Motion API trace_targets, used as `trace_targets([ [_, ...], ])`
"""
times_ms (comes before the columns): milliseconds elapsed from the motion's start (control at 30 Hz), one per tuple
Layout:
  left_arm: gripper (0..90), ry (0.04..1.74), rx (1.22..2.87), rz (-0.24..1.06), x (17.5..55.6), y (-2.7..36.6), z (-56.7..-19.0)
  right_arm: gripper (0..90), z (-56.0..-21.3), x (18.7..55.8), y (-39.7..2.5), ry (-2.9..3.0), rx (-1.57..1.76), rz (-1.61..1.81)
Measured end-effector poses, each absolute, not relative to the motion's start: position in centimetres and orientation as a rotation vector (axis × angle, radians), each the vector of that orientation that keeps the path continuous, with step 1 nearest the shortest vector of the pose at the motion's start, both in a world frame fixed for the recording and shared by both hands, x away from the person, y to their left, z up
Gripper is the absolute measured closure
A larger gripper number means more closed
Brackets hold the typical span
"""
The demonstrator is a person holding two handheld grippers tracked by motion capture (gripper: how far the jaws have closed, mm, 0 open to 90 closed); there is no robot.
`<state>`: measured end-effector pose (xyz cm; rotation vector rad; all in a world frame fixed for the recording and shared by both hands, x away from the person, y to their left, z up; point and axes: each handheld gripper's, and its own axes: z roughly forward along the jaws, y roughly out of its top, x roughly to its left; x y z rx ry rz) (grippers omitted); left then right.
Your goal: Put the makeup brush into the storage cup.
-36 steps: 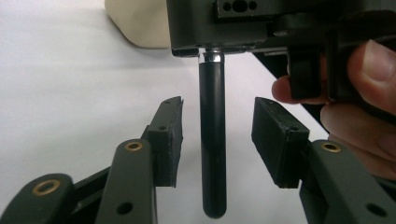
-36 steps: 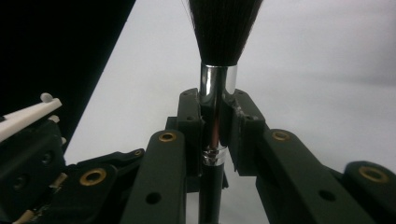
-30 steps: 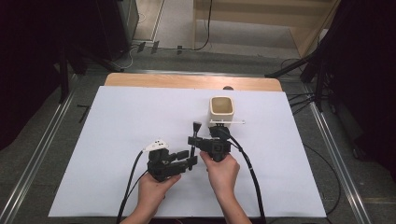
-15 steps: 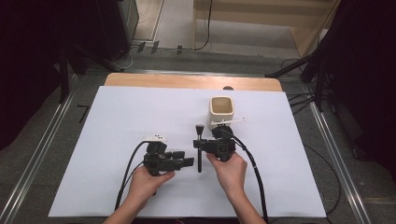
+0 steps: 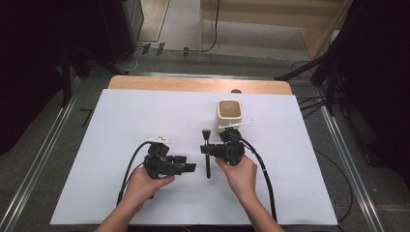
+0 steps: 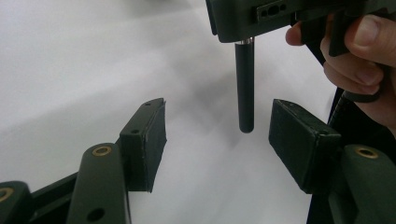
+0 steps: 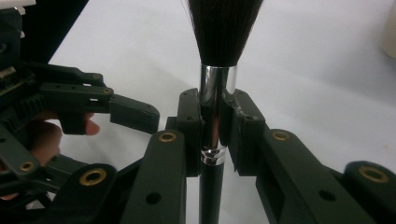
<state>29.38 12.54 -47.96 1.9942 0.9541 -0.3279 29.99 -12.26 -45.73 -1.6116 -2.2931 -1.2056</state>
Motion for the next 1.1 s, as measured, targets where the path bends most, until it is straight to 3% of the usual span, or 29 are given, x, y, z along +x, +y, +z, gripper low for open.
trace_targets([
  [700,36.0,0.906,2.147,-0.318,30.0,14.1,-47.8,78.1,-45.3,29.5,-13.2,-2.399,-1.461,-1.231],
  [1100,35.7,0.764,2.259,-0.247,29.5,14.5,-47.3,78.2,-45.4,29.4,-13.8,-2.425,-1.444,-1.216],
])
